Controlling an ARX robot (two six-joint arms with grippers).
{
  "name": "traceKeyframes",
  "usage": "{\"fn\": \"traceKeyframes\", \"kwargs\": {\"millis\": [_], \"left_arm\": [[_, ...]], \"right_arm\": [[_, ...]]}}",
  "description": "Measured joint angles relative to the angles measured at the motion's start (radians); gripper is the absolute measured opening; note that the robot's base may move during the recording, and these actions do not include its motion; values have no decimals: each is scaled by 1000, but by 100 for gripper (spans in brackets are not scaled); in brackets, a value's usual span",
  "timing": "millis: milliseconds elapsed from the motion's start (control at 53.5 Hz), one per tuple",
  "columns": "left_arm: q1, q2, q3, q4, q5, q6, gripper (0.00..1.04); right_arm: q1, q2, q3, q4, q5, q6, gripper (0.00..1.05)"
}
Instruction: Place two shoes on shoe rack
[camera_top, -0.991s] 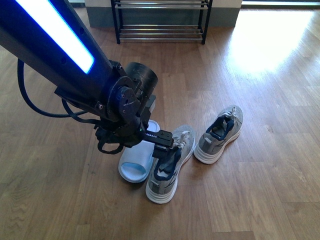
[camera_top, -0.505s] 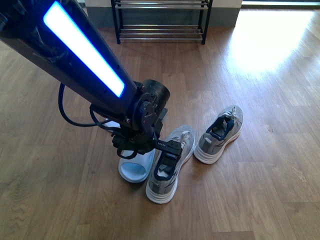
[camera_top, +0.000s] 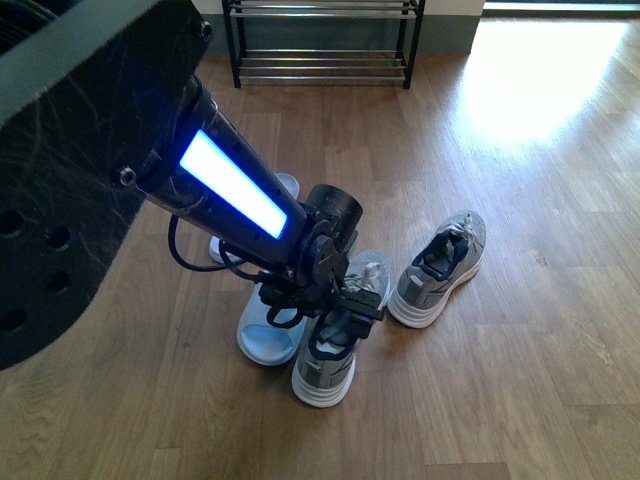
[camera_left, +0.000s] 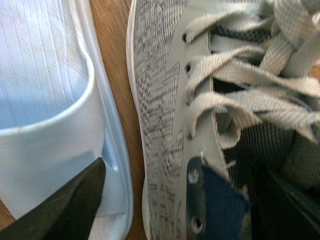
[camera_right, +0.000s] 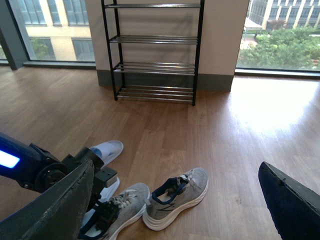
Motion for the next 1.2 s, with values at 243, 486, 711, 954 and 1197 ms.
{"fn": "traceKeyframes", "kwargs": {"millis": [243, 486, 711, 954, 1197], "left_arm": [[2, 41, 45, -23, -49, 29, 42], [22, 31, -6, 12, -113, 41, 2], [42, -85, -206, 68, -128, -27, 2], [54, -534, -593, 206, -172, -83, 2], [60, -1001, -928, 266, -252, -110, 2]], "right_arm": [[0, 0, 0, 0, 0, 0, 95], [0, 0, 0, 0, 0, 0, 95], [0, 0, 0, 0, 0, 0, 95], [0, 0, 0, 0, 0, 0, 95], [0, 0, 0, 0, 0, 0, 95]]}}
